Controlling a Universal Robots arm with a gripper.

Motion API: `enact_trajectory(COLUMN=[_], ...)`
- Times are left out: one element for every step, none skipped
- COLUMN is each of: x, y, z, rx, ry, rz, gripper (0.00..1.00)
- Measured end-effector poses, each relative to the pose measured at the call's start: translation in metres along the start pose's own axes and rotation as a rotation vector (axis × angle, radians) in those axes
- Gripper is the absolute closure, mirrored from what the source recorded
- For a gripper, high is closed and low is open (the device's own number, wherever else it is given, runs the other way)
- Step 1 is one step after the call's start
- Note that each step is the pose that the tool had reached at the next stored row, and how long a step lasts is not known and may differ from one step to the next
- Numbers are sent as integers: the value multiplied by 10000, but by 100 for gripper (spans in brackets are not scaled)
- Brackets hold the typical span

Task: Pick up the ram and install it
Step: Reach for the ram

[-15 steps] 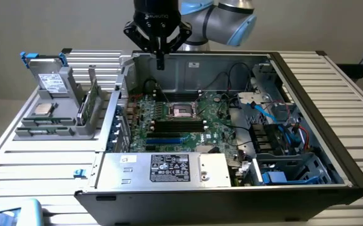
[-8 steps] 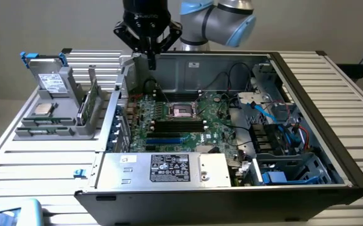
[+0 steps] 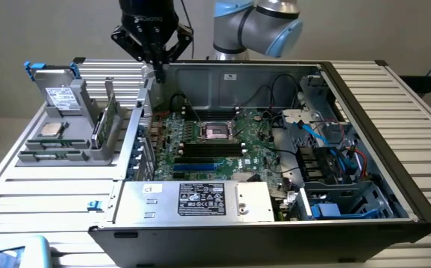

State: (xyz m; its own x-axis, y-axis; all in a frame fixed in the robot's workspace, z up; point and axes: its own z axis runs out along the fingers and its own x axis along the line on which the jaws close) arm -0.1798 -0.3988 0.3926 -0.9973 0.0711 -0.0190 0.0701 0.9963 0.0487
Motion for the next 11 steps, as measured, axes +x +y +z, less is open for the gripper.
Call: enact_trajectory(x=[45, 93, 137, 182, 227, 272, 317, 366, 410, 456, 500], y=[-3, -6, -8, -11, -14, -17, -20, -23, -26, -29, -31], z=[-1, -2, -3, -4, -5, -6, -7, -8, -9, -10, -11], rx=[0, -1, 0, 0, -1, 0, -1, 0, 0, 0, 0], ry=[0, 0, 0, 0, 0, 1, 0, 0, 0, 1, 1], rz=[1, 1, 0, 1, 1, 1, 0, 0, 1, 2, 1], gripper=[89, 89, 89, 89, 89, 89, 89, 89, 89, 89, 89])
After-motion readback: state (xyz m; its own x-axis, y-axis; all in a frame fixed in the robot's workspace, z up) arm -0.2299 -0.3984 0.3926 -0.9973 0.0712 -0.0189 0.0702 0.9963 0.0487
